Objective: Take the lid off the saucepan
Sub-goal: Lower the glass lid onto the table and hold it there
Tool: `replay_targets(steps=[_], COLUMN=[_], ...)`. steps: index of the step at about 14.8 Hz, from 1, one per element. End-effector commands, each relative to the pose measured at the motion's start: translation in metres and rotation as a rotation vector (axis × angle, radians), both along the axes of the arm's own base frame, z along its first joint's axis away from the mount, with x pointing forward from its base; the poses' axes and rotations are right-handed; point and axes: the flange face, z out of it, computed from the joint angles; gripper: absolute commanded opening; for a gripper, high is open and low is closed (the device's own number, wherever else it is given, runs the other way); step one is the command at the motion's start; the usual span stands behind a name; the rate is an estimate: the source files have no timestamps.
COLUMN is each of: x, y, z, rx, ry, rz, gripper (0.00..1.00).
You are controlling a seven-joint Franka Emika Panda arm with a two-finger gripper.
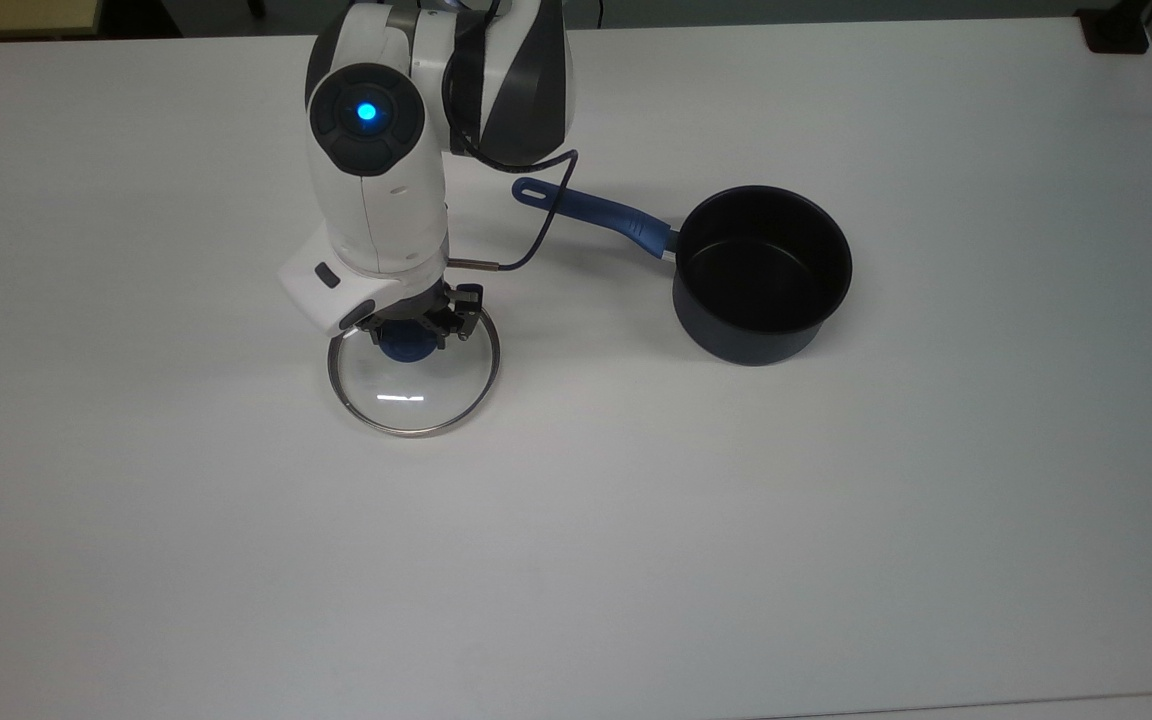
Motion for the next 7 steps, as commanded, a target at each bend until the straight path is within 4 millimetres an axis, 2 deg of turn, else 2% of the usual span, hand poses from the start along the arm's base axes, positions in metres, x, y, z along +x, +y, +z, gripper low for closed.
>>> replay_targets(steps=[1,7], x=[-0.0029,-0.0047], y=[0.0016,0.0032], z=[0.0036,-0.0016], rx=[-0.009,-0.007], ry=[-0.02,-0.011], rz=[0.026,0.025], gripper=[0.47,0.55])
